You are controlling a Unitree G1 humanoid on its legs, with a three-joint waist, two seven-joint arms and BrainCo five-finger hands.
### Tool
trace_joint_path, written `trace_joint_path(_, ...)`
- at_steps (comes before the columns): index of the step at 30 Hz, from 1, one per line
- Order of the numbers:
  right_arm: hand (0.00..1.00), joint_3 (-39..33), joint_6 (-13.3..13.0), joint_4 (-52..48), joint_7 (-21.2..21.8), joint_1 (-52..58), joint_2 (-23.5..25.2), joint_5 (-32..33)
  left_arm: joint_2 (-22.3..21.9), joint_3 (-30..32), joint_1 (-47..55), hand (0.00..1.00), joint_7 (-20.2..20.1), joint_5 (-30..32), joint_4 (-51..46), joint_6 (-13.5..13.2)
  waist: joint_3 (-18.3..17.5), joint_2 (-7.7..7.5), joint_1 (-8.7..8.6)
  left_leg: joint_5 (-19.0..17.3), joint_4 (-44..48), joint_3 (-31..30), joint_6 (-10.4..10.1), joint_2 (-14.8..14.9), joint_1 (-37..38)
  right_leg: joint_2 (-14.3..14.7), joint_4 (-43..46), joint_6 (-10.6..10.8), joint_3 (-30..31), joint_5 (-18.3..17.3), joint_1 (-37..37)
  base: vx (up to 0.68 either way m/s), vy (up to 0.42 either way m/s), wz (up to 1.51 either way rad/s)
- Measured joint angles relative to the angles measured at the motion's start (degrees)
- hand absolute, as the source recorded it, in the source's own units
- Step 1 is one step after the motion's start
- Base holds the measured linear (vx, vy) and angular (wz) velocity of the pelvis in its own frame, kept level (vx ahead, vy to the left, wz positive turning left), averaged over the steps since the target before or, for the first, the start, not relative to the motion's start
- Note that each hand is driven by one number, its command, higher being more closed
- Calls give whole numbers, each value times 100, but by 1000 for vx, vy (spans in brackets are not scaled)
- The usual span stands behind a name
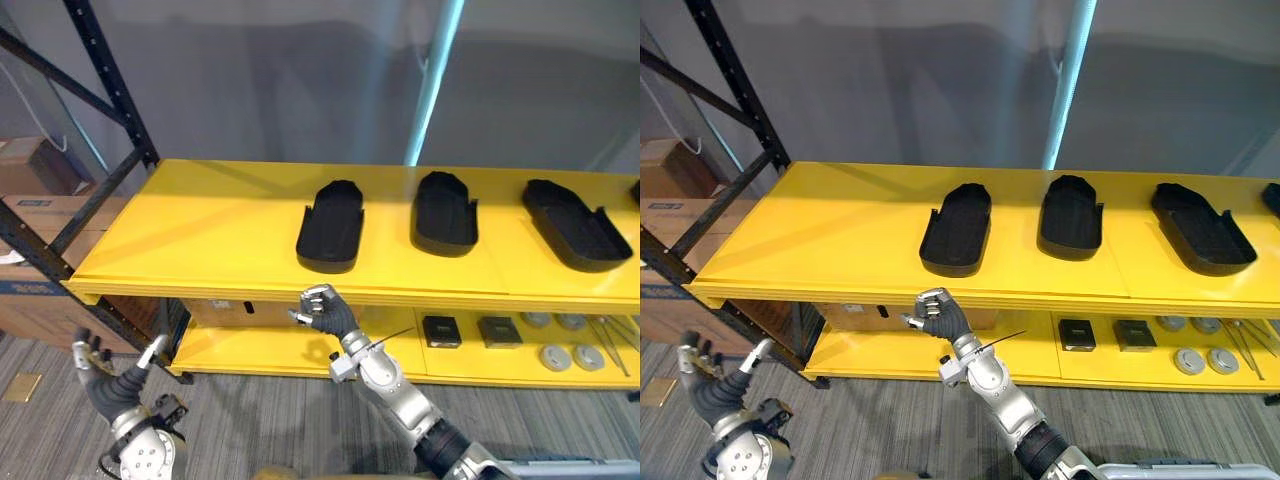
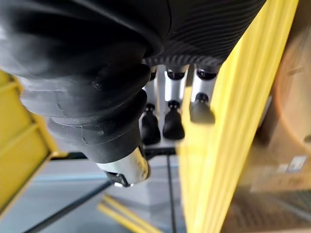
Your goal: Walk over and take plastic housings, then place them on the shelf
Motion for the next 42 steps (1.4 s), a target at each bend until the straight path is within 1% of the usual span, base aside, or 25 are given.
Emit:
trace_joint_path(3,100,-148,-4,352,-161,-375,106,-43,2,-153,-4,0,-172,-7,64,-114,124,-9,26,-3,-1,-8,4,-3,-5,-5,0,-3,-17,-9,11,12,50,2)
trace_joint_path(5,100,-342,-8,587,-378,-678,189,-209,6,-364,-23,0,-333,-318,150,-125,276,-10,72,-4,1,-11,5,-4,-16,-7,0,-5,-27,-12,5,-7,39,1)
trace_joint_path(6,100,-384,-8,647,-420,-745,206,-216,7,-409,-38,0,-396,-415,200,-126,310,-5,90,-4,1,-11,5,-4,-16,-7,0,-6,-29,-13,5,8,41,2)
trace_joint_path(7,100,-521,-8,778,-542,-885,255,-232,9,-531,-55,0,-579,-573,357,-125,350,8,143,-3,4,-16,5,-4,-30,-7,1,-6,-37,-13,-9,16,34,3)
trace_joint_path(9,100,-667,-8,886,-628,-1037,282,-232,8,-703,-38,0,-794,-738,561,-116,389,18,162,-3,7,-29,6,-4,-41,-9,7,-8,-55,-15,-10,32,37,5)
trace_joint_path(11,100,-801,-8,893,-663,-1206,312,-231,11,-887,-30,0,-1066,-955,739,-92,477,32,163,-2,15,-29,6,-8,-56,-14,25,-8,-62,-15,-20,37,51,3)
trace_joint_path(13,100,-911,-4,903,-692,-1334,311,-219,80,-1169,-51,0,-1265,-1128,973,-31,490,24,171,9,33,-43,17,-8,-109,-15,29,-7,-73,-12,-85,41,44,4)
trace_joint_path(15,100,-972,16,1060,-717,-1466,311,-204,76,-1483,-136,0,-1492,-1328,1301,105,500,21,168,10,160,-37,19,-8,-193,-17,48,-8,-99,-9,-94,38,36,5)
trace_joint_path(17,100,-984,29,1186,-725,-1543,308,-203,75,-1721,-183,0,-1611,-1357,1445,143,521,40,169,10,183,-32,19,-7,-204,-17,48,-8,-112,-9,-88,5,34,4)
trace_joint_path(18,100,-984,30,1272,-726,-1601,306,-206,77,-1856,-210,0,-1664,-1356,1483,143,568,76,170,10,188,-28,19,-5,-198,-17,49,-8,-110,-8,-82,-7,34,0)
trace_joint_path(21,100,-997,26,1341,-735,-1771,290,-225,81,-1982,-290,0,-1739,-1359,1551,142,734,137,166,10,197,-16,19,12,-193,-8,47,-4,-97,3,-80,-45,32,-3)
trace_joint_path(24,100,-1005,12,1462,-743,-1893,263,-264,132,-2040,-307,0,-1727,-1383,1673,139,805,151,164,11,197,-11,18,23,-194,2,22,-6,-97,4,-68,-65,30,0)
trace_joint_path(25,100,-1117,4,1517,-746,-2001,247,-271,213,-2078,-332,0,-1710,-1523,1674,138,905,152,162,9,187,-12,17,31,-202,6,0,-6,-109,0,-43,-77,40,2)
trace_joint_path(27,100,-1208,4,1538,-758,-2068,236,-290,268,-2077,-366,0,-1683,-1534,1674,137,968,152,163,10,184,-17,16,32,-200,6,0,-7,-143,-3,-30,-47,40,4)
trace_joint_path(28,100,-1223,-30,1625,-768,-2200,220,-401,323,-2069,-388,0,-1631,-1569,1674,136,1043,150,161,14,183,-16,13,33,-207,4,0,-7,-154,-3,-35,-17,33,3)
trace_joint_path(32,100,-1263,-105,1781,-896,-2395,181,-518,324,-2065,-391,0,-1555,-1581,1674,131,1051,149,163,33,196,-19,11,30,-280,-3,1,-6,-171,2,-112,23,55,4)
trace_joint_path(34,100,-1405,-132,1808,-922,-2460,183,-605,309,-2080,-420,0,-1554,-1581,1671,129,1109,165,167,62,195,-27,7,23,-266,-10,32,-3,-190,9,-104,50,31,5)
trace_joint_path(36,100,-1486,-235,2042,-1017,-2722,148,-663,286,-2101,-441,0,-1553,-1581,1670,126,1207,191,168,69,199,-24,4,21,-264,-12,49,-6,-191,14,-104,32,48,2)
trace_joint_path(38,100,-1622,-263,2218,-1029,-2898,99,-733,286,-2133,-462,0,-1553,-1583,1669,126,1261,211,173,71,197,-24,4,18,-268,-17,49,-5,-192,15,-107,15,54,1)
trace_joint_path(40,100,-1688,-236,2450,-1090,-2961,13,-769,285,-2147,-465,0,-1552,-1583,1666,126,1277,221,199,72,197,-24,4,17,-269,-19,49,-5,-196,14,-106,13,50,1)
trace_joint_path(42,100,-1825,-255,2559,-1134,-2973,-66,-805,285,-2180,-471,0,-1552,-1584,1644,121,1382,260,232,77,201,-23,5,16,-270,-21,49,-6,-197,14,-105,4,43,0)
